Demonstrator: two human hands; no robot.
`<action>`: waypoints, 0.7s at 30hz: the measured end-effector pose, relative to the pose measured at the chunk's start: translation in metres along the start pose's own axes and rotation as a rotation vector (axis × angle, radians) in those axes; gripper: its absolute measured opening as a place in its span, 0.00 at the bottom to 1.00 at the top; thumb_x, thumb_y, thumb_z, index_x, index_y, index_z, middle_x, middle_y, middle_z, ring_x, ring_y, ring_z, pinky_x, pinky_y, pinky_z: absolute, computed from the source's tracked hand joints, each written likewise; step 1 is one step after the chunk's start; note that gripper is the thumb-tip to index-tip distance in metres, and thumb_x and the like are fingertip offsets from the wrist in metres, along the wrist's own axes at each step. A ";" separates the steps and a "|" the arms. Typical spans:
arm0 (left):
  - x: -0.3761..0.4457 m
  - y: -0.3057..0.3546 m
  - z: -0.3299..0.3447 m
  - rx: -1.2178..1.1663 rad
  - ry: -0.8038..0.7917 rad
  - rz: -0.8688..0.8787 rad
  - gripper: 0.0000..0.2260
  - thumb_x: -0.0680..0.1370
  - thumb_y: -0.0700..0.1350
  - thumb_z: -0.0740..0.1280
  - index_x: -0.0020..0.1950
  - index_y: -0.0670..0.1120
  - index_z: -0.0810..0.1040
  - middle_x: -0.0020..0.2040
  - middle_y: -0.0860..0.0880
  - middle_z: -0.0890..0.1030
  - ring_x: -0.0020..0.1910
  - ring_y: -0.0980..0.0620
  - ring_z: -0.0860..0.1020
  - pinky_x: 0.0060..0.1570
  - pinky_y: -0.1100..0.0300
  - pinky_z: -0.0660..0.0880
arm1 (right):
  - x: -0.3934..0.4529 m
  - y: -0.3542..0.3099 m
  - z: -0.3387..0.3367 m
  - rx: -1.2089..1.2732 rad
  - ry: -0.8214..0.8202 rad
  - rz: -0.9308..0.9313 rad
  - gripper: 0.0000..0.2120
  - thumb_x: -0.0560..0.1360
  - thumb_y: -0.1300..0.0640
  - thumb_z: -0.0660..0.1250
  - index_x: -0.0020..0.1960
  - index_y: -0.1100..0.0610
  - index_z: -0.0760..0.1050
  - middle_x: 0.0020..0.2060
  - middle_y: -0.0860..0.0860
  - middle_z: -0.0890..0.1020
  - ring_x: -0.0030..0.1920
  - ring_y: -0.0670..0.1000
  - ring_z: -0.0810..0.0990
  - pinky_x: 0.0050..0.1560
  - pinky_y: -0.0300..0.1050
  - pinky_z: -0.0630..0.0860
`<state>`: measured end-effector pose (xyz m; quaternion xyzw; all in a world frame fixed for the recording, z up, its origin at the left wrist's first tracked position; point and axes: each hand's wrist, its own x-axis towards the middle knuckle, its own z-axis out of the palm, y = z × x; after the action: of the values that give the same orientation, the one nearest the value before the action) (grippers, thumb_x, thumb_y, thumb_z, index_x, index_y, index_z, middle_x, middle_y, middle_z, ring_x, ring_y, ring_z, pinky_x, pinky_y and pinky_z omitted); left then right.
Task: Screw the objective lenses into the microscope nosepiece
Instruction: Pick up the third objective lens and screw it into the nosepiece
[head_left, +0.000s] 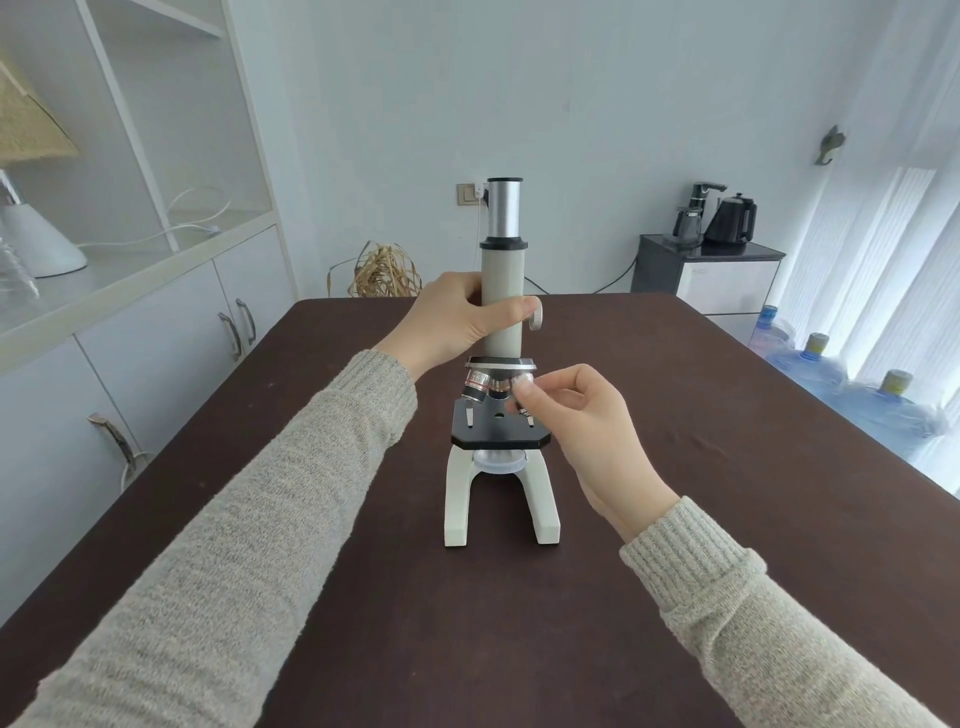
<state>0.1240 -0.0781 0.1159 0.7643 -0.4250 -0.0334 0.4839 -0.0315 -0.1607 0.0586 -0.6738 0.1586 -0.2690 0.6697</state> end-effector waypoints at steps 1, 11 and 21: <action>0.000 0.000 0.000 0.001 -0.004 0.001 0.09 0.74 0.54 0.72 0.34 0.58 0.80 0.31 0.67 0.80 0.34 0.69 0.78 0.37 0.71 0.71 | 0.001 0.000 0.001 -0.014 0.001 0.010 0.12 0.71 0.55 0.75 0.48 0.59 0.75 0.43 0.54 0.87 0.39 0.42 0.82 0.41 0.34 0.72; 0.001 -0.001 0.000 -0.006 0.009 0.005 0.07 0.73 0.56 0.72 0.38 0.55 0.79 0.31 0.65 0.80 0.34 0.68 0.78 0.39 0.68 0.71 | 0.002 0.000 -0.003 -0.077 0.007 0.012 0.04 0.72 0.56 0.73 0.46 0.56 0.82 0.39 0.48 0.85 0.35 0.37 0.79 0.37 0.27 0.72; -0.001 0.001 0.000 -0.009 0.005 0.014 0.07 0.73 0.55 0.72 0.39 0.55 0.79 0.32 0.62 0.81 0.34 0.69 0.78 0.38 0.70 0.71 | 0.005 0.005 -0.006 -0.015 0.011 0.026 0.04 0.77 0.58 0.68 0.48 0.59 0.79 0.39 0.50 0.86 0.38 0.44 0.81 0.45 0.41 0.73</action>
<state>0.1234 -0.0779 0.1161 0.7593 -0.4289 -0.0298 0.4885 -0.0304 -0.1690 0.0543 -0.6751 0.1730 -0.2630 0.6672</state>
